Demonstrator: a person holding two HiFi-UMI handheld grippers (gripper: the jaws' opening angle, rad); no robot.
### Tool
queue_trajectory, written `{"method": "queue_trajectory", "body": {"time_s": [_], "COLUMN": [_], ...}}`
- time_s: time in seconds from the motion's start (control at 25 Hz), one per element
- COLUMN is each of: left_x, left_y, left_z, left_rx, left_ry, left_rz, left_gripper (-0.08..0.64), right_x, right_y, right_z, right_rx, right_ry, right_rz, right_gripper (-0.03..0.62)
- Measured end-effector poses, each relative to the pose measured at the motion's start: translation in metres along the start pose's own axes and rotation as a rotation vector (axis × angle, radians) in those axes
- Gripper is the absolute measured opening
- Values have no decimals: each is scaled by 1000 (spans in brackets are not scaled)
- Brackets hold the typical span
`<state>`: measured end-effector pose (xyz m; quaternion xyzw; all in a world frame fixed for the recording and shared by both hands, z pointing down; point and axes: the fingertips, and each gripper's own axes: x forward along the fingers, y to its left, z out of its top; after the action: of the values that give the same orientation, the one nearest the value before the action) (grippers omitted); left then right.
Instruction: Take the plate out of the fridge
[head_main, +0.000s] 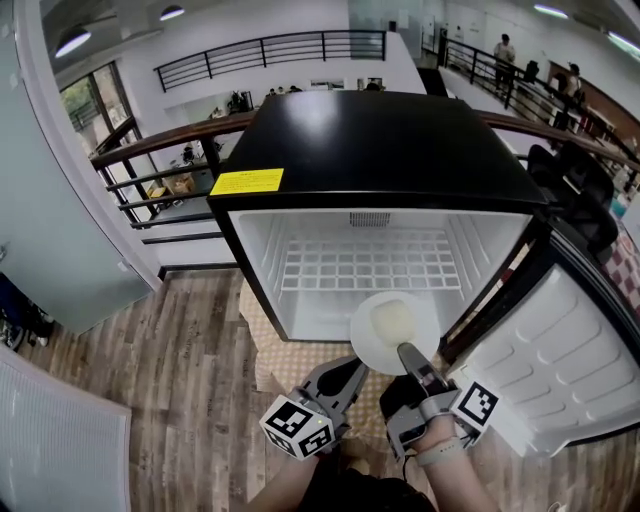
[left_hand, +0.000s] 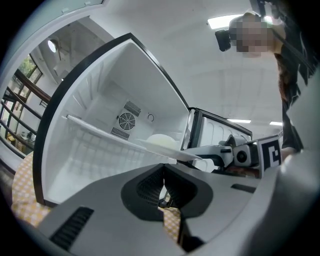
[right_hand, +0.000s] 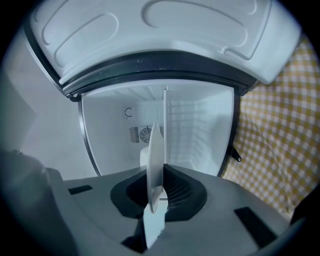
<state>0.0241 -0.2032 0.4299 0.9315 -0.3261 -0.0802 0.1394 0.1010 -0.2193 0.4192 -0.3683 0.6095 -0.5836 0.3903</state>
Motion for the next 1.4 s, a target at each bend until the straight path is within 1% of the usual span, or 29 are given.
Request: {"method": "queue_trajectory", "body": {"time_s": [0.36, 0.6, 0.76, 0.88, 1.04, 1.4], "left_x": [-18, -33, -36, -38, -43, -76], "left_y": [-23, -34, -38, -38, -44, -54], "left_z": [-10, -21, -23, -19, -14, -18], "left_rx": [11, 12, 16, 24, 38, 22], "left_ry": [-12, -1, 14, 11, 6, 18], "left_rz": [40, 61, 56, 55, 35, 39], "left_gripper": [9, 9, 9, 9, 9, 9], "right_x": [-34, -51, -58, -60, -65, -87], "right_y": [-7, -13, -14, -12, -9, -13], "right_z": [-11, -14, -15, -16, -17, -43], "right_rx": [14, 8, 2, 7, -1, 8], "right_ry": [23, 27, 23, 14, -6, -17], "right_rz": [-7, -1, 3, 15, 37, 27], "right_gripper": [48, 48, 48, 48, 48, 48]}}
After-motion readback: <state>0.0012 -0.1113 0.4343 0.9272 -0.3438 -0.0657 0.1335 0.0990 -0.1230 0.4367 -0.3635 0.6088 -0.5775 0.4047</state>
